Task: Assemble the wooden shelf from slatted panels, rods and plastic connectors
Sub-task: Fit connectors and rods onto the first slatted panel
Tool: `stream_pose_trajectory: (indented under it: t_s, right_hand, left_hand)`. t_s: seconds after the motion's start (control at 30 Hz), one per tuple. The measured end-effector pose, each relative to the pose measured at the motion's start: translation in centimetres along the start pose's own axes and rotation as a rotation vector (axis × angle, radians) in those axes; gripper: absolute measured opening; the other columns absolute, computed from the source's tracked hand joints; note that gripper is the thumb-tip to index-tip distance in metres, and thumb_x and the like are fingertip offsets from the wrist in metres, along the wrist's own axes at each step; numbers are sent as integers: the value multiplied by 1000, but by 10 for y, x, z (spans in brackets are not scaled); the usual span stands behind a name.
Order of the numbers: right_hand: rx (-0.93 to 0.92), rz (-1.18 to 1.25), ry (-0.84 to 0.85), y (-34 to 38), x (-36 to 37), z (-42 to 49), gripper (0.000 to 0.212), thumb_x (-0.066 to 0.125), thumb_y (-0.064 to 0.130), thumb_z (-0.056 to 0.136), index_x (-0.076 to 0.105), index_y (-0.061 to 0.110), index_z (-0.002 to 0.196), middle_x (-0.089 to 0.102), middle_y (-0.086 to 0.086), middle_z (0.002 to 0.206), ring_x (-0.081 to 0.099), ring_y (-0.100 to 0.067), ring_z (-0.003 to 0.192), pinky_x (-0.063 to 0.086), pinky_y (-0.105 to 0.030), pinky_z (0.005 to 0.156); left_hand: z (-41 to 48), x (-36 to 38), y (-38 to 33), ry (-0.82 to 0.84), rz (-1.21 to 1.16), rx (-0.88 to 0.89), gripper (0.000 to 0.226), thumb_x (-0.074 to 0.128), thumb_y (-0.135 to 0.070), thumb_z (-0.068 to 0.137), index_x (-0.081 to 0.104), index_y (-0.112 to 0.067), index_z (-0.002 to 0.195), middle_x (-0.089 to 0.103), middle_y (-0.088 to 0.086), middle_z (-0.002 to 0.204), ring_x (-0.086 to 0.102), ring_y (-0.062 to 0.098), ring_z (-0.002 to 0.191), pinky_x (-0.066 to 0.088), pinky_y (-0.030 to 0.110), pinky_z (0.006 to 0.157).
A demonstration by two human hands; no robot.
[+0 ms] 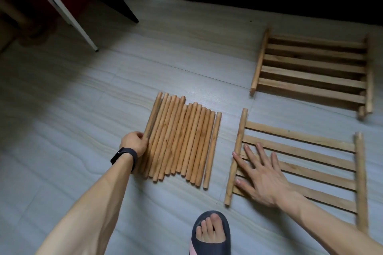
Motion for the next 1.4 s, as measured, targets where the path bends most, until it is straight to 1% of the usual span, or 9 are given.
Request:
stream_pose_trajectory:
  t_s: [0.1,0.2,0.33,0.57,0.77,1.07,1.17,1.27,1.4]
  right_hand:
    - [22,91,-127,-16,-14,-19,71,11,76,91,-21,51,150,-26,5,162,-31,-27,148,-13,-49,121]
    - [189,241,-329,-54,-19,-54,76,18,75,92,9,39,159,8,2,167,-2,-24,155,12,-48,125]
    - [509,398,-559,-124,2,-111,76,38,63,93,38,17,152,40,-8,154,29,-27,144,25,-41,120]
    - [1018,434,-644,-203,45,-203,61,67,32,89,48,10,143,48,-22,135,37,-39,128,33,-47,107]
    - [1193,563,-680,-223,61,-228,72,75,38,83,45,13,143,44,-23,136,40,-41,126,39,-47,102]
    - [1043,615,-430,-227,52,-218,34,61,35,93,52,17,121,66,-9,112,59,-35,109,46,-38,84]
    - [919,1087,-574,-212,7,-219,33,71,31,87,53,19,113,70,-1,91,68,-29,92,53,-39,85]
    - [651,1600,-742,-185,-80,-224,32,67,17,91,55,12,120,69,-8,82,67,-22,68,56,-36,69]
    - [205,1888,-782,-132,-223,-251,27,57,14,98,58,5,123,66,-10,82,62,-20,65,52,-31,64]
  left_hand:
    - [-12,-7,-22,-54,-141,85,28,62,-27,97,66,-13,121,69,7,112,63,30,109,49,38,94]
    - [-27,3,-58,23,-361,171,32,70,-31,92,66,-17,120,71,5,110,66,28,107,52,46,97]
    - [-79,47,-129,221,-591,252,31,68,-20,95,61,-11,123,67,8,104,65,19,84,50,29,67]
    - [-176,137,-212,533,-573,362,21,67,-21,95,63,-12,114,70,3,98,67,14,78,49,27,67]
    - [-227,171,-230,651,-468,377,18,69,-21,94,67,-12,109,69,0,89,65,14,75,51,27,67]
    - [-259,129,-245,627,-428,374,8,65,-20,96,67,-14,102,71,1,91,69,6,66,51,28,72]
    - [-276,86,-265,597,-490,377,9,64,-20,98,64,-16,105,74,4,95,72,7,67,54,24,64]
    - [-299,32,-295,593,-581,411,23,63,-20,98,62,-10,119,74,7,104,75,14,75,54,25,62]
    - [-344,-54,-331,548,-874,464,25,61,-19,99,62,-7,121,74,7,98,75,16,71,54,25,57]
Point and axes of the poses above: each hand's wrist, its own z-axis towards the middle knuckle, its own x-axis out of the palm, y = z × x, the point moved 4 cm from there along z, towards the middle knuckle
